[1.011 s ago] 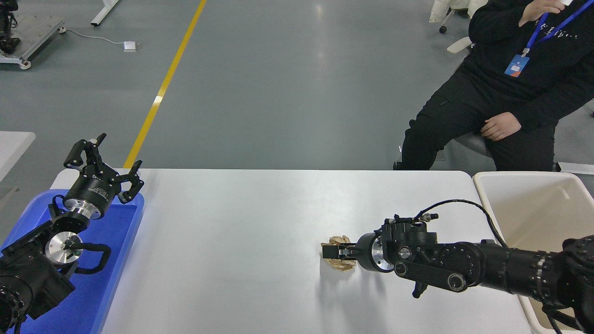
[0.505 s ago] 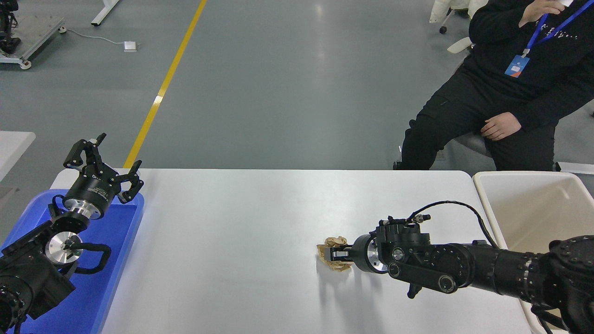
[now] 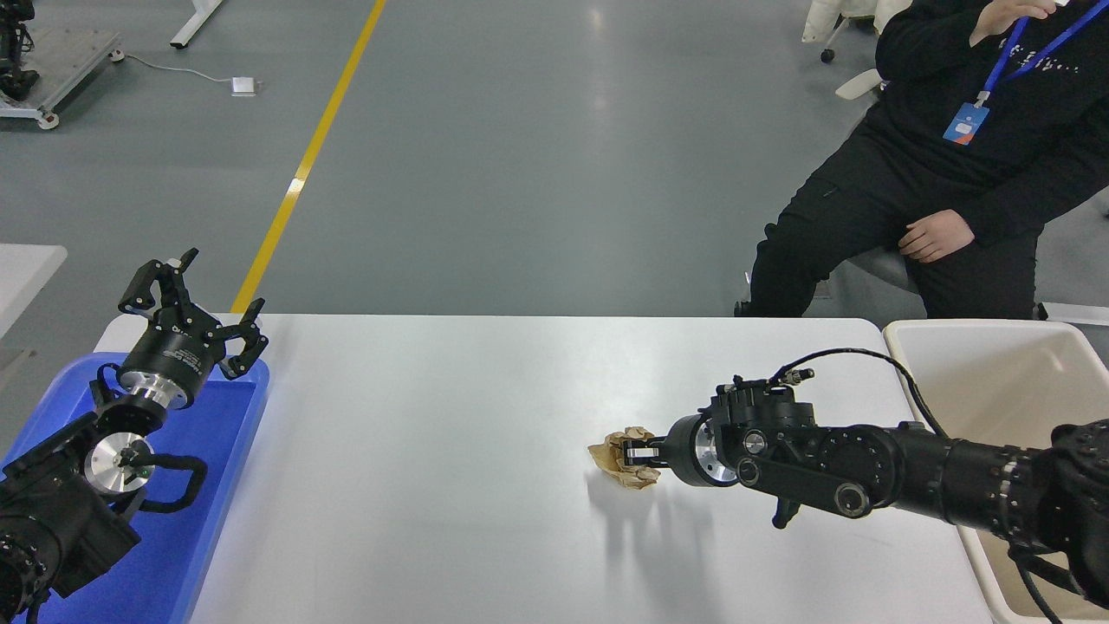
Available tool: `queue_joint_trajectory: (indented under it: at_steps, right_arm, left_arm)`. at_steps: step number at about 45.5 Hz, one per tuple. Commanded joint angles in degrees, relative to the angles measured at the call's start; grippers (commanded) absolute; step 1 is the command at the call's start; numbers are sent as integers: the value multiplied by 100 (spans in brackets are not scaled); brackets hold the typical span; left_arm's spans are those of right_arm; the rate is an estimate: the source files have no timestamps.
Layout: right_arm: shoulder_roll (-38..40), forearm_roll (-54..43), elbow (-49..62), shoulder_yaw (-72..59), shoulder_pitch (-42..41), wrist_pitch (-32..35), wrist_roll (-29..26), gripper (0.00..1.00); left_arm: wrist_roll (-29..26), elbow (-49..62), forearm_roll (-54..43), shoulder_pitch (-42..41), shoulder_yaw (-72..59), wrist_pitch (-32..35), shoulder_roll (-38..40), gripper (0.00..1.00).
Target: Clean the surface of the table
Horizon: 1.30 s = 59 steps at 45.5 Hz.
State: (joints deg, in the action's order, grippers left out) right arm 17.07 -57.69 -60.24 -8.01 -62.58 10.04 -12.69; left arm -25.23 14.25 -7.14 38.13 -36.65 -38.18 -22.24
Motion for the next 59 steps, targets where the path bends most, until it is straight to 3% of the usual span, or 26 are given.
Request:
queue_joint_trajectory:
  at_steps: [1, 20, 34, 45, 59]
  right_arm:
    - [1359, 232, -1050, -104, -869, 595, -23, 0]
    - [3856, 232, -2000, 10, -2398, 2467, -111, 0]
    - [4674, 232, -2000, 10, -3312, 3531, -111, 0]
    - [4824, 162, -1816, 1, -3419, 3646, -111, 0]
    - [4569, 206, 503, 1, -2725, 3216, -49, 0]
  left_arm:
    - [1, -1, 2, 1, 0, -6, 0, 100]
    - [1, -1, 2, 1, 0, 3, 0, 100]
    - [1, -1, 2, -8, 0, 3, 0, 100]
    - [1, -1, 2, 1, 0, 3, 0, 100]
    - [1, -1, 2, 1, 0, -6, 0, 100]
